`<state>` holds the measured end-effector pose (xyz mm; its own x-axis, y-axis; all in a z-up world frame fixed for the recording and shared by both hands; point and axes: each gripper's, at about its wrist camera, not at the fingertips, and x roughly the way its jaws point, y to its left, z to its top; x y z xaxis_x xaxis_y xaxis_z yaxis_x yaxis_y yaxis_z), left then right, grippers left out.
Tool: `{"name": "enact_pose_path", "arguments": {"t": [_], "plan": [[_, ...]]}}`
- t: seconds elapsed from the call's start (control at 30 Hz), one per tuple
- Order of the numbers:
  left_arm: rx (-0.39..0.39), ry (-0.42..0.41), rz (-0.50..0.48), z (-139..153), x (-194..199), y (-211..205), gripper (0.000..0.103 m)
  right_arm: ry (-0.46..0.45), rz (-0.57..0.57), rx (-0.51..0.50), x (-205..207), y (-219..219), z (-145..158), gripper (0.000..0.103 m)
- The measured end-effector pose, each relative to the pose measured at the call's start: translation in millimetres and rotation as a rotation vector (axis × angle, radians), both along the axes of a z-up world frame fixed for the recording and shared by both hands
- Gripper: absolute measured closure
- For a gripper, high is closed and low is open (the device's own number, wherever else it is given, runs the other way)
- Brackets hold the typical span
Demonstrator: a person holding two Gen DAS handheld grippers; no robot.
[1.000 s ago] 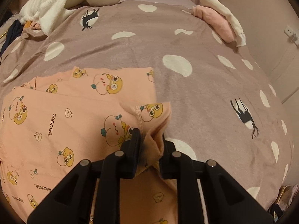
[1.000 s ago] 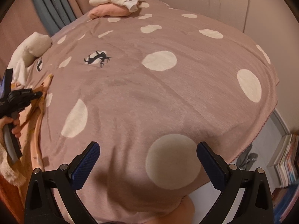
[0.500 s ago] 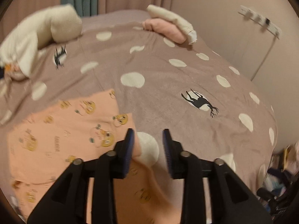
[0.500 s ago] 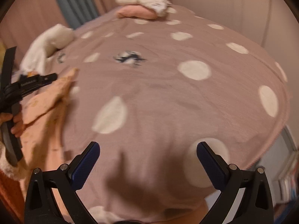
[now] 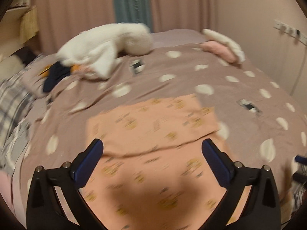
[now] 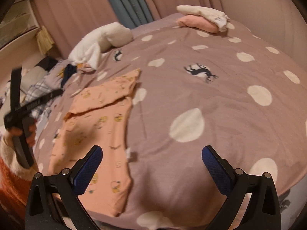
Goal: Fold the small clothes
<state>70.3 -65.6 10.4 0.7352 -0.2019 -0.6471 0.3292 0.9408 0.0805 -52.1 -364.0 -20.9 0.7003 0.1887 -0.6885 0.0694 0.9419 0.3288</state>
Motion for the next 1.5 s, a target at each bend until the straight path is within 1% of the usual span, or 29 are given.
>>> {"name": "enact_pose_path", "arguments": {"t": [0.03,0.1,0.13,0.2,0.3,0.33,0.5,0.67,0.8,0.87,0.9,0.93,1.03,1.1,1.2,1.23,1.3,1.37,1.43,1.5], "plan": [[0.003,0.019,0.006,-4.3,-1.6,6.9,0.000,-0.001,0.009,0.003,1.0,2.8,0.7,0.001],[0.009,0.087,0.026,-18.6,-8.5,30.2,0.000,0.002,0.029,0.000,3.1,10.7,1.2,0.001],[0.010,0.103,0.046,-23.3,-13.3,38.4,0.000,0.002,0.036,-0.001,3.2,12.8,1.6,0.001],[0.008,0.117,0.119,-35.6,-28.8,62.9,0.000,-0.003,0.058,0.004,4.0,19.5,2.0,0.001],[0.008,0.155,0.185,-50.8,-45.5,87.9,0.000,0.008,0.073,-0.005,9.1,29.9,1.9,0.001],[-0.002,0.180,0.209,-57.3,-50.8,97.5,0.000,0.010,0.076,-0.008,9.3,32.7,2.1,0.001],[-0.069,0.230,0.283,-75.8,-65.1,124.2,0.000,0.022,0.104,-0.006,14.5,47.1,2.0,0.001],[-0.121,0.271,0.317,-94.0,-77.6,145.5,0.000,0.059,0.115,-0.034,13.5,61.2,-2.0,0.001],[-0.203,0.329,0.312,-105.9,-86.6,161.7,0.000,0.076,0.108,-0.056,13.4,68.5,-4.3,0.001],[-0.230,0.368,0.313,-113.8,-89.3,167.2,0.000,0.080,0.102,-0.056,13.5,70.1,-6.8,0.001],[-0.231,0.382,0.320,-119.1,-91.3,169.8,0.001,0.085,0.102,-0.047,13.9,70.1,-9.2,0.001],[-0.229,0.382,0.323,-121.8,-93.3,171.0,0.001,0.093,0.103,-0.039,14.2,70.4,-12.0,0.001],[-0.213,0.332,0.296,-123.8,-104.5,169.7,0.001,0.135,0.112,-0.032,17.2,71.2,-25.9,0.001],[-0.202,0.332,0.275,-124.4,-108.5,166.7,0.001,0.177,0.115,-0.021,18.5,71.4,-37.6,0.001],[-0.238,0.349,0.253,-126.6,-113.3,167.7,0.001,0.226,0.124,0.050,16.4,67.8,-55.6,0.001],[-0.265,0.354,0.236,-126.0,-116.3,167.6,0.001,0.230,0.121,0.068,15.0,65.8,-58.9,0.001],[-0.325,0.368,0.197,-125.7,-120.0,166.8,0.001,0.222,0.119,0.095,11.4,61.8,-60.5,0.001],[-0.359,0.372,0.156,-125.5,-123.0,162.9,0.001,0.216,0.123,0.120,8.7,59.0,-59.1,0.001],[-0.357,0.368,0.131,-127.5,-127.3,157.1,0.002,0.220,0.133,0.132,7.0,58.5,-59.8,0.001],[-0.340,0.358,0.121,-127.6,-131.1,150.6,0.002,0.230,0.146,0.122,3.7,61.6,-62.7,0.001]]}}
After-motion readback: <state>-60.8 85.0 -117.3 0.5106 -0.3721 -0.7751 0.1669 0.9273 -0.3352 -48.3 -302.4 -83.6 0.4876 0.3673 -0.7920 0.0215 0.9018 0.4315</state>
